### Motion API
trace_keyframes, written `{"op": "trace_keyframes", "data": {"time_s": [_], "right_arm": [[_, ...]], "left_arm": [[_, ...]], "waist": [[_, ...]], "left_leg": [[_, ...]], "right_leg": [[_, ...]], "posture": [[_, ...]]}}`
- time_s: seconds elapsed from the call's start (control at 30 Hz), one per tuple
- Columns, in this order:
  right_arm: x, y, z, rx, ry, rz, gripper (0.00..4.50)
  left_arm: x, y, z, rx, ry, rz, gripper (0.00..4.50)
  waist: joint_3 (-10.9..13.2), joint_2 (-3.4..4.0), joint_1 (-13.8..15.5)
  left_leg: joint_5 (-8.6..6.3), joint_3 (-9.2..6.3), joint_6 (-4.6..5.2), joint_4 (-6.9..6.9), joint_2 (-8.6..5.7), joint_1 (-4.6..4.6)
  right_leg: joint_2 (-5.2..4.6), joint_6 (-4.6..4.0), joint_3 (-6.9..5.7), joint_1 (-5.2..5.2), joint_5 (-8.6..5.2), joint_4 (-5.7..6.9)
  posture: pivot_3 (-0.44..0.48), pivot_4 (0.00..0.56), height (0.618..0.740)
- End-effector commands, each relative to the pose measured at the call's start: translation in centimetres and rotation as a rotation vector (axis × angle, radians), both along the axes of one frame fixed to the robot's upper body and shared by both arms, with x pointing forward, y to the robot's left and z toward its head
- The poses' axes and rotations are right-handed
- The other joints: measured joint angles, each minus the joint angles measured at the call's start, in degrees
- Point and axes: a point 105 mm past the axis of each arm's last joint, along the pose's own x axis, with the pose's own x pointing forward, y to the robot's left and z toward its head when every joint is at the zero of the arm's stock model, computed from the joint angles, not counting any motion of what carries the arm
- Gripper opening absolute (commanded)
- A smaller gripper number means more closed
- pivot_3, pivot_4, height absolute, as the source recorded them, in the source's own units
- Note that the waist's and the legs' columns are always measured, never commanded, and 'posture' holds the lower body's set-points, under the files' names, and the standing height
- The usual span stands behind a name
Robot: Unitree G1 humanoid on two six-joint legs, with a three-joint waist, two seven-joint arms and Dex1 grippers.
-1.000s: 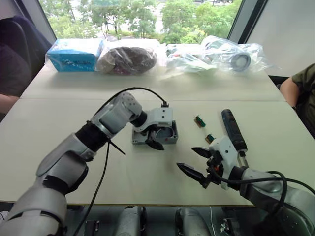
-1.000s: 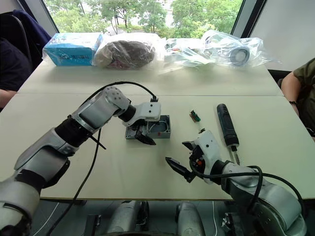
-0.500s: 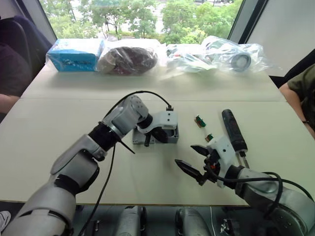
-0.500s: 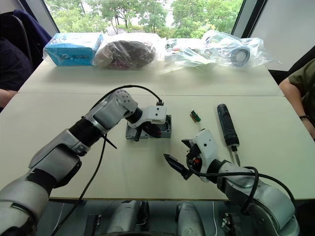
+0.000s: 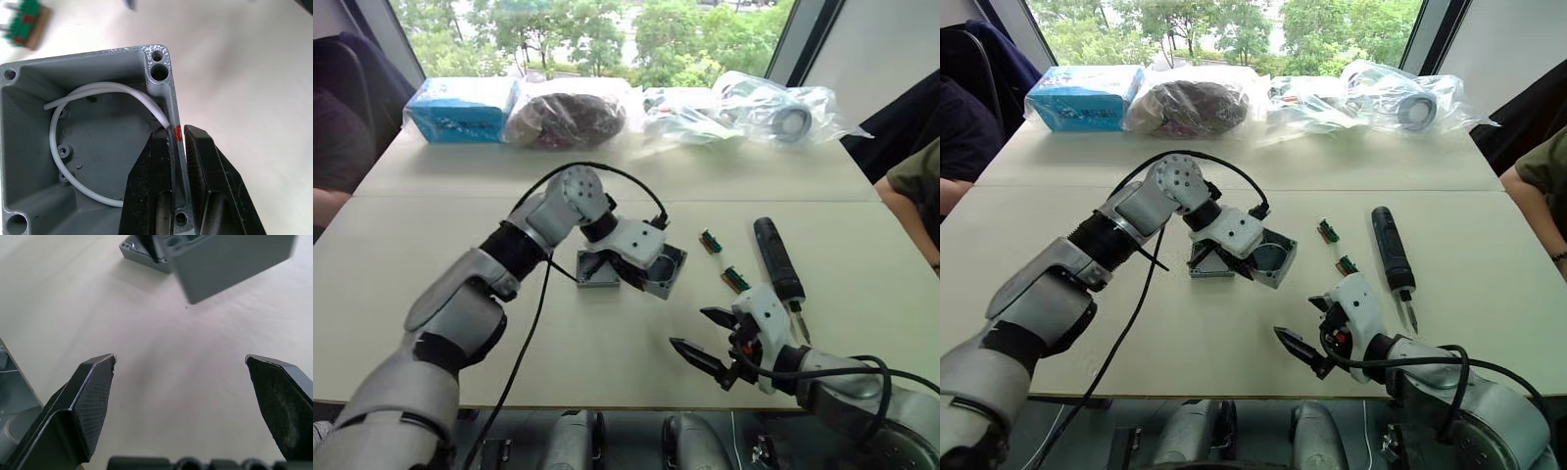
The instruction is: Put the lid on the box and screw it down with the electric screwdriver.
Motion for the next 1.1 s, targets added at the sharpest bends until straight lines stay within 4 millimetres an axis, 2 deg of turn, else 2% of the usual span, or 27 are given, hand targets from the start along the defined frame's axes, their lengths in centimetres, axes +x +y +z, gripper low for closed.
{"op": "trace_keyframes", "data": {"time_s": [0.03,0.27,0.33,0.37,0.43,0.47,0.5,0.6,0.63,0.7,0.77,0.87,0.93,1.0,1.1], "right_arm": [[-0.8,0.4,1.1,0.007,-0.04,0.021,4.5],[-0.9,0.5,1.2,0.026,-0.039,-0.001,4.5],[-1.0,0.5,1.2,0.026,-0.038,-0.001,4.5],[-0.9,0.5,1.3,0.031,-0.039,0.001,4.5],[-0.9,0.7,2.1,0.076,-0.055,0.009,4.5],[-0.9,0.8,2.9,0.126,-0.067,0.017,4.5],[-0.9,0.7,3.6,0.169,-0.078,0.023,4.5],[-1.3,0.2,5.5,0.247,-0.098,0.046,4.5],[-1.5,0.1,5.9,0.261,-0.099,0.051,4.5],[-1.6,0.0,7.2,0.283,-0.117,0.086,4.5],[-0.7,0.0,8.7,0.256,-0.172,0.128,4.5],[0.3,0.6,9.9,0.158,-0.225,0.186,4.5],[1.1,1.6,10.5,0.059,-0.266,0.263,4.5],[1.6,2.3,10.4,-0.01,-0.275,0.313,4.5],[2.0,2.6,9.6,-0.074,-0.266,0.353,4.5]], "left_arm": [[-0.5,-0.5,0.0,0.003,-0.011,-0.104,0.06],[-0.3,-0.6,-0.8,0.036,-0.015,-0.15,0.06],[-0.3,-0.7,-1.0,0.041,-0.012,-0.152,0.89],[-0.3,-0.6,-1.2,0.047,-0.012,-0.153,1.14],[0.1,-0.2,-0.9,0.038,-0.028,-0.136,1.97],[0.5,0.1,-0.1,0.023,-0.045,-0.112,2.37],[0.9,0.3,1.2,-0.013,-0.046,-0.071,2.37],[2.0,0.3,6.4,-0.201,0.025,0.125,2.37],[2.1,0.5,7.3,-0.236,0.043,0.166,2.37],[2.9,2.1,9.9,-0.316,0.054,0.321,2.37],[4.4,4.4,11.3,-0.332,0.066,0.64,2.37],[6.2,6.3,10.7,-0.326,0.1,1.042,2.37],[6.7,8.4,8.9,-0.302,0.115,1.328,2.37],[5.5,9.0,7.4,-0.27,0.158,1.444,2.37],[4.1,8.9,6.0,-0.252,0.197,1.523,2.37]], "waist": [[0.0,0.0,0.0],[0.0,-0.01,-0.1],[0.0,-0.01,-0.1],[0.0,-0.01,-0.1],[0.0,-0.01,-0.1],[0.0,-0.02,-0.1],[0.0,-0.02,-0.1],[0.0,-0.05,-0.1],[0.0,-0.05,-0.1],[0.0,-0.05,-0.2],[0.0,-0.06,-0.6],[0.0,-0.04,-0.9],[0.0,-0.03,-0.6],[0.0,-0.06,-0.5],[0.1,-0.14,-0.1]], "left_leg": [[0.0,0.0,0.0,0.0,0.0,0.0],[-0.01,0.0,0.01,0.02,-0.01,-0.02],[-0.01,0.0,0.02,0.02,-0.01,-0.02],[-0.01,0.0,0.02,0.02,-0.01,-0.01],[-0.01,0.0,0.02,0.03,-0.01,-0.01],[-0.01,0.0,0.02,0.03,-0.01,-0.01],[-0.01,0.0,0.02,0.03,-0.01,-0.01],[-0.01,-0.04,0.02,0.03,0.02,-0.03],[-0.01,-0.04,0.02,0.03,0.02,-0.03],[-0.01,-0.05,0.02,0.03,0.02,-0.02],[-0.02,-0.05,0.03,0.03,0.01,0.03],[-0.01,-0.06,0.02,0.03,0.03,0.12],[-0.01,-0.12,0.02,0.03,0.03,0.13],[0.0,-0.1,0.0,0.03,0.03,0.09],[0.02,-0.1,-0.02,0.03,0.04,0.02]], "right_leg": [[0.0,0.0,0.0,0.0,0.0,0.0],[0.0,0.01,-0.01,0.0,0.0,0.0],[0.0,0.01,0.0,-0.01,0.0,0.0],[0.0,0.01,0.0,-0.01,0.0,0.0],[0.0,0.01,-0.01,0.0,0.0,0.0],[0.0,0.01,-0.01,0.0,0.01,0.0],[0.0,0.01,0.0,0.0,0.01,0.0],[0.02,0.02,-0.01,-0.01,0.01,0.02],[0.03,0.02,-0.01,-0.01,0.01,0.02],[0.02,0.03,-0.02,0.02,0.01,0.01],[0.01,0.03,-0.01,0.06,0.01,0.0],[0.06,0.05,0.02,0.08,0.01,0.09],[0.08,0.07,-0.02,0.1,-0.01,0.13],[0.08,0.08,0.03,0.03,-0.02,0.17],[0.09,0.12,0.03,-0.03,-0.06,0.16]], "posture": [[0.0,0.15,0.74],[0.0,0.15,0.74],[0.0,0.15,0.74],[0.0,0.15,0.74],[0.0,0.15,0.74],[0.0,0.15,0.74],[0.0,0.15,0.74],[0.0,0.15,0.74],[0.0,0.15,0.74],[0.0,0.15,0.74],[0.0,0.15,0.74],[0.0,0.15,0.74],[0.0,0.15,0.74],[0.0,0.15,0.74],[0.0,0.15,0.74]]}}
